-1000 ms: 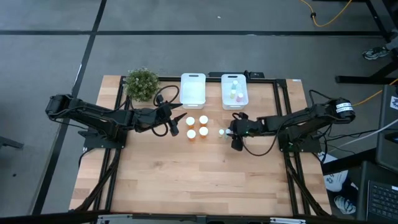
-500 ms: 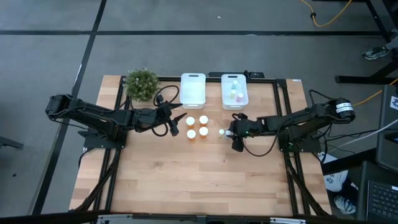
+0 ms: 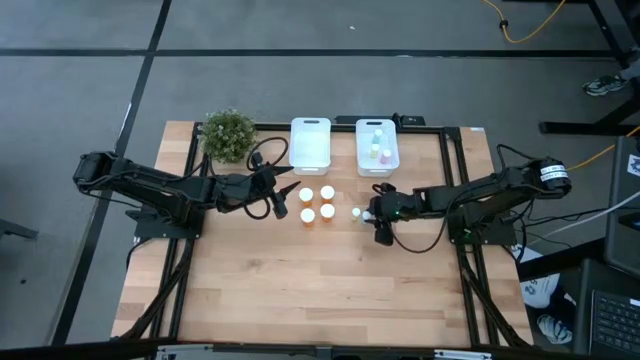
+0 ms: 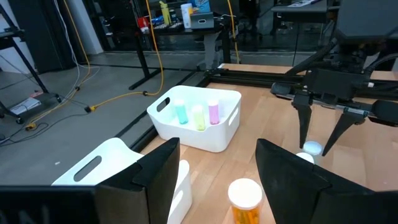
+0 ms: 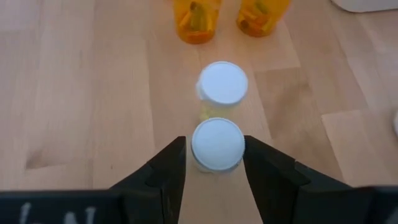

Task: Pick and place medicine bottles into bin by pill shape (circle, oval)
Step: Put the blue pill bottle into the right white bin

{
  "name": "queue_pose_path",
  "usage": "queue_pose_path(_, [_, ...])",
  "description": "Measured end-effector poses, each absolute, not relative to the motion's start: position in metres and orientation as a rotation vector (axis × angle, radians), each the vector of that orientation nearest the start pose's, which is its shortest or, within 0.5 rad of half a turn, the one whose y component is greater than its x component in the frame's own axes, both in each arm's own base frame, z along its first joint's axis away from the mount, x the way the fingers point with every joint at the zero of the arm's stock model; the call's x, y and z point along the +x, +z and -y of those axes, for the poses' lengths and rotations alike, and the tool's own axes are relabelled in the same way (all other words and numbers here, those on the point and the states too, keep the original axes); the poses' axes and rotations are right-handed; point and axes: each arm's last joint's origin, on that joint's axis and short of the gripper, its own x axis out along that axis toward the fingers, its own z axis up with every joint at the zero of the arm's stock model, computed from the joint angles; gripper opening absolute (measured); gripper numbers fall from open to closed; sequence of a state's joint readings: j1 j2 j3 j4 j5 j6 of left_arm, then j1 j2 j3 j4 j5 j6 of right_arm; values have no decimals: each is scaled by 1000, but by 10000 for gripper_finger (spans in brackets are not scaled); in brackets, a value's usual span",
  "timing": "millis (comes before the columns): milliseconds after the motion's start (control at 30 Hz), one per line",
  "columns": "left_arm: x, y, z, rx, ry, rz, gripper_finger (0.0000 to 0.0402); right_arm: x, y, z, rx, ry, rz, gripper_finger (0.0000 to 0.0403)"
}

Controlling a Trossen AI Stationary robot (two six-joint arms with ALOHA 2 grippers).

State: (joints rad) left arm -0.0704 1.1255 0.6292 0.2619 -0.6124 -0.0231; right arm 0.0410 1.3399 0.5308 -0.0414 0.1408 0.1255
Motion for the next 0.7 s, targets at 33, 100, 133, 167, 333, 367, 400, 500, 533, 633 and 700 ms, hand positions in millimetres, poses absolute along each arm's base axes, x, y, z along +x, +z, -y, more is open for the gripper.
queue_pose_path(33, [240,257,0,57,542,-217,204,236,152,-6,44,-141,-841,159])
queue_pose_path(100, [240,257,0,57,542,-217,204,236,152,-6,44,-141,-840,159])
queue_pose_path(133, [240,257,0,57,542,-217,204,236,152,-6,44,-141,-840,159])
queue_pose_path(167, [240,257,0,57,542,-217,204,236,152,-6,44,-142,-840,159])
queue_pose_path(333, [240,257,0,57,542,-217,204,236,152,-6,68,-154,-838,158])
queue_pose_path(367, [240,257,0,57,542,-217,204,236,152,-6,74,-158,-838,156])
queue_pose_path(400, [240,257,0,57,542,-217,204,236,152,-6,85,-162,-837,152])
queue_pose_path(500, [240,257,0,57,542,-217,204,236,152,-6,96,-167,-836,135])
queue_pose_path(533, [240,257,0,57,542,-217,204,236,152,-6,95,-167,-835,128])
queue_pose_path(633, [240,257,0,57,542,-217,204,236,152,-6,95,-168,-835,114])
queue_pose_path(700, [240,257,0,57,542,-217,204,236,152,-6,112,-175,-833,112])
